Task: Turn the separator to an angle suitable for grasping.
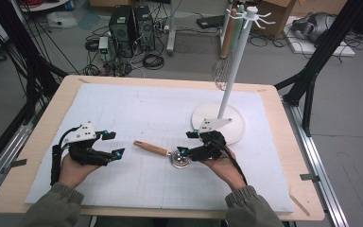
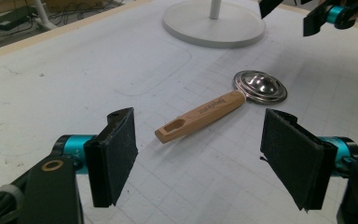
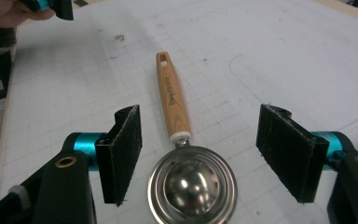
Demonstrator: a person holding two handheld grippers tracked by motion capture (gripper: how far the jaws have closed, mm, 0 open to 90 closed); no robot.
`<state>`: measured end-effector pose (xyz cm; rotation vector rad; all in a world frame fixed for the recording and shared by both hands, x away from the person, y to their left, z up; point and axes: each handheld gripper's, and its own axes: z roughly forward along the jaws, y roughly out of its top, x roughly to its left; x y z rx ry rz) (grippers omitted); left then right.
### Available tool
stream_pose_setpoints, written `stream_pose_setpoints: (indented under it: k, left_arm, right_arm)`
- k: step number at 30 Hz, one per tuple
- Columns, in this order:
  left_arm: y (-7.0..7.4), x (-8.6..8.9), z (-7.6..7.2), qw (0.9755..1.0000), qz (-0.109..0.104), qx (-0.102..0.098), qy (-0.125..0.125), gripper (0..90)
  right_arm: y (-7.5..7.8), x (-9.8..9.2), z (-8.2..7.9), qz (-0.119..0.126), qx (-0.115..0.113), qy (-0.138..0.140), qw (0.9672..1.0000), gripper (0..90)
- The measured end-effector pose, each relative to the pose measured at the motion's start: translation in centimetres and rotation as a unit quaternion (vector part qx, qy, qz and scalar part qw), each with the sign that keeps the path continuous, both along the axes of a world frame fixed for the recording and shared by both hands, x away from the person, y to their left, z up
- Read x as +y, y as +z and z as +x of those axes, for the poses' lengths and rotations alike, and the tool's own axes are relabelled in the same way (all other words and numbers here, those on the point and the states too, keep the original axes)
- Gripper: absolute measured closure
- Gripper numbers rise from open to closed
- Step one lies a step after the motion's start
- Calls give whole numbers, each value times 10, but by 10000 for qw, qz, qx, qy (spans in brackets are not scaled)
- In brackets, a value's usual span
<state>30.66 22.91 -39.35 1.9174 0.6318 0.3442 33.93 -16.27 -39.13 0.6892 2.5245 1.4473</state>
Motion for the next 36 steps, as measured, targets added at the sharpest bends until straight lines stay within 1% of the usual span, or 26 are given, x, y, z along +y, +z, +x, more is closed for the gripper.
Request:
stream_pose_setpoints:
  k: [4,9,11,13,15,16,17,22,23,24,25,27,28,31,35,36]
  left_arm:
    - [0,-1,0,10000,5,-1,46,249]
    - [0,-1,0,10000,21,-6,3,240]
    - [-1,-1,-1,10000,4,2,21,239]
    - [-1,0,-1,10000,22,1,20,238]
    - [-1,1,-1,10000,18,13,15,238]
    - [-1,1,-1,10000,16,15,12,237]
    - [-1,1,-1,10000,15,14,12,237]
    - [0,1,-1,10000,8,2,-3,236]
    - [0,1,-1,10000,7,1,-5,236]
    - [0,1,-1,10000,2,6,4,235]
    - [0,1,-1,10000,-5,5,4,235]
    - [0,1,-1,10000,-9,-2,4,235]
    - [0,1,-1,10000,-9,-3,7,235]
    - [0,1,-1,10000,-8,-7,8,234]
    - [1,2,-1,10000,-24,-11,9,235]
    - [1,2,-1,10000,-24,-4,3,234]
  right_arm:
    - [-7,12,6,-97,38,66,9999,308]
    - [-15,25,12,-198,54,135,9997,321]
    - [-18,30,14,-202,144,160,9996,321]
    - [-22,35,15,-317,128,198,9992,327]
    - [-25,40,17,-333,186,229,9990,338]
    - [-27,43,19,-367,164,247,9989,351]
    - [-28,44,19,-381,225,251,9987,358]
    - [-38,56,23,-516,314,362,9975,406]
    - [-39,57,25,-510,272,400,9975,409]
    - [-41,59,25,-556,377,385,9970,416]
    - [-43,61,26,-567,353,414,9969,428]
    - [-45,65,27,-639,392,432,9962,446]
    - [-46,66,28,-660,358,455,9961,457]
    - [-49,70,29,-758,396,500,9951,490]
    - [-53,75,32,-785,392,547,9946,527]
    - [-53,76,31,-816,428,565,9941,541]
